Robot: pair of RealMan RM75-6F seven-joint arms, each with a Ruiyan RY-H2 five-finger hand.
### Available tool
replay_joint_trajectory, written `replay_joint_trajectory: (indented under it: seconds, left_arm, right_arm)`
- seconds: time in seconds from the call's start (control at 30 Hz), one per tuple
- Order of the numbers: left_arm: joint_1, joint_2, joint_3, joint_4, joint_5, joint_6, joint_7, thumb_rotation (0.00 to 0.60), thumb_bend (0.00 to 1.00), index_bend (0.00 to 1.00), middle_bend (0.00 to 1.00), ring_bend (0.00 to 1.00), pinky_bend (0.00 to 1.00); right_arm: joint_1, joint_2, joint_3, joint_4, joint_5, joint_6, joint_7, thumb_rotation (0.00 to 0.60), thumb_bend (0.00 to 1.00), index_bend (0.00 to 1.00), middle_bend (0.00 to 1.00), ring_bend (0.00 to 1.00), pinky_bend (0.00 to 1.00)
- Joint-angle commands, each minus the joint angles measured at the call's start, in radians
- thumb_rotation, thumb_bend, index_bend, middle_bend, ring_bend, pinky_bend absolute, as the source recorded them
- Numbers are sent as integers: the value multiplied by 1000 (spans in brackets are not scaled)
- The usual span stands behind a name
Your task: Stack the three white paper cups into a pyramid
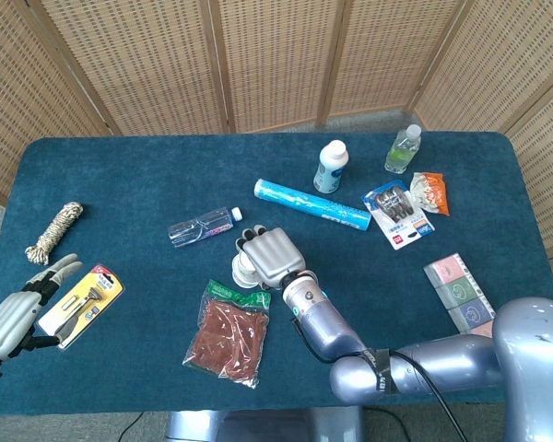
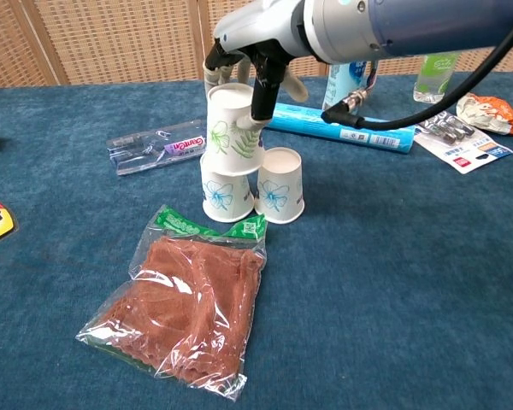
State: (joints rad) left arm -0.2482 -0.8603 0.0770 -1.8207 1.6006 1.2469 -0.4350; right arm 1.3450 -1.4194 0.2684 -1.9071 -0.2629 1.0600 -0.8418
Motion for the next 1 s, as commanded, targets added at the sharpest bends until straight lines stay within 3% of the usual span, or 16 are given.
replay_joint_trajectory:
  seconds: [0.03, 0.47, 0.87, 1.0]
  left_arm:
    - [0, 0, 0, 2, 0, -2, -2, 600, 485, 0, 0, 0, 103]
    - [-3, -4, 1, 12, -1, -14, -12, 600, 485, 0, 0, 0, 103]
    - [-13, -12, -4, 17, -1, -25, -19, 600, 486, 0, 0, 0, 104]
    - [-14, -12, -5, 15, 1, -26, -17, 600, 486, 0, 0, 0, 104]
  right_arm:
    - [6, -3, -6, 7, 3, 4, -2, 600, 449, 296, 209, 176, 735]
    - [27, -13, -27, 40, 24, -1, -4, 600, 446, 277, 202, 174, 713]
    - [44, 16, -47, 13, 59, -3, -28, 600, 437, 132, 122, 124, 640]
    - [44, 26, -49, 2, 61, -4, -22, 600, 439, 127, 120, 122, 635]
